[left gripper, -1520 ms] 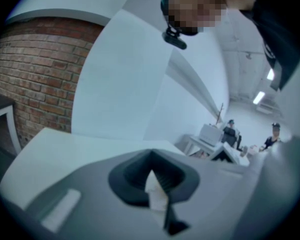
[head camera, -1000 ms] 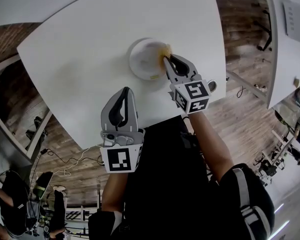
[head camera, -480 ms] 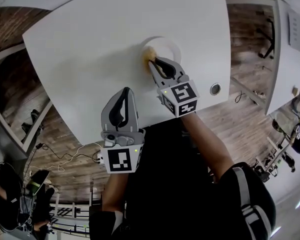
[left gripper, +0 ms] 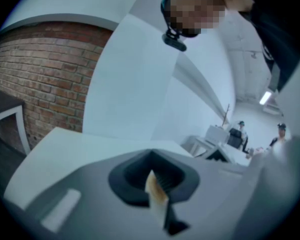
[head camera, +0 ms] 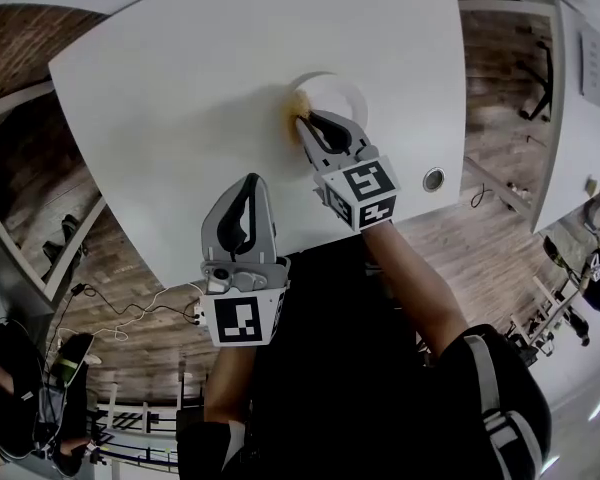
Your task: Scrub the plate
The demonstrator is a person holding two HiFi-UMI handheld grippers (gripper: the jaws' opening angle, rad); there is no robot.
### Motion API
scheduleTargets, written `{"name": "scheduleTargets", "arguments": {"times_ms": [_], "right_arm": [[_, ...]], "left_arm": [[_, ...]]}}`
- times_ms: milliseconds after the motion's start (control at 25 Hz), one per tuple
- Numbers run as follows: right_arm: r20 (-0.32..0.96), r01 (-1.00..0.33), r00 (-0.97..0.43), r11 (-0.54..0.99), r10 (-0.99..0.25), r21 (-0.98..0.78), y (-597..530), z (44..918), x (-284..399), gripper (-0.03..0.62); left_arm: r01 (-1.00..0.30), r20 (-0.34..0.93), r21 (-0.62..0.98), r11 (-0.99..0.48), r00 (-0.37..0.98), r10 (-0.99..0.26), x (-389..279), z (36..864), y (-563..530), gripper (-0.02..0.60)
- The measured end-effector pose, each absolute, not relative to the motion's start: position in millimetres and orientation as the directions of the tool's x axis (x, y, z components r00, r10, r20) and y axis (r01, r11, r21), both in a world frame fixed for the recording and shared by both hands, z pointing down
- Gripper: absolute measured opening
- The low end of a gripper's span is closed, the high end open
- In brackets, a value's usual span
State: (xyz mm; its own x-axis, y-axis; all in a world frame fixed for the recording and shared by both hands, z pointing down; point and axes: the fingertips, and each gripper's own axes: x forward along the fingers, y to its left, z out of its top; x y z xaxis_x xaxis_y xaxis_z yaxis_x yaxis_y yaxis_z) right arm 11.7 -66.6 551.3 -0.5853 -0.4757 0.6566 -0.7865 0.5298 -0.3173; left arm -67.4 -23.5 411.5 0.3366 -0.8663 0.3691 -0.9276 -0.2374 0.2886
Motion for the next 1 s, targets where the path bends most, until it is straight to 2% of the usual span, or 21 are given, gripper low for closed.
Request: {"name": "scheduleTargets", "arguments": {"times_ms": [640, 1000], "right_arm": [[0.67, -0.886, -0.453, 0.382, -0.588, -0.263, -85, 544, 110, 0.041], [0.666, -0.889, -0.446, 0.384, -0.598, -0.25, -99, 544, 108, 0.041]], "left_arm": [[-0.899, 0.362, 0.289, -0.33, 0.422, -0.831, -22, 411, -34, 0.001], [-0.907, 0.36, 0.283, -0.313, 0.403, -0.842, -29, 409, -33, 0.0]]}}
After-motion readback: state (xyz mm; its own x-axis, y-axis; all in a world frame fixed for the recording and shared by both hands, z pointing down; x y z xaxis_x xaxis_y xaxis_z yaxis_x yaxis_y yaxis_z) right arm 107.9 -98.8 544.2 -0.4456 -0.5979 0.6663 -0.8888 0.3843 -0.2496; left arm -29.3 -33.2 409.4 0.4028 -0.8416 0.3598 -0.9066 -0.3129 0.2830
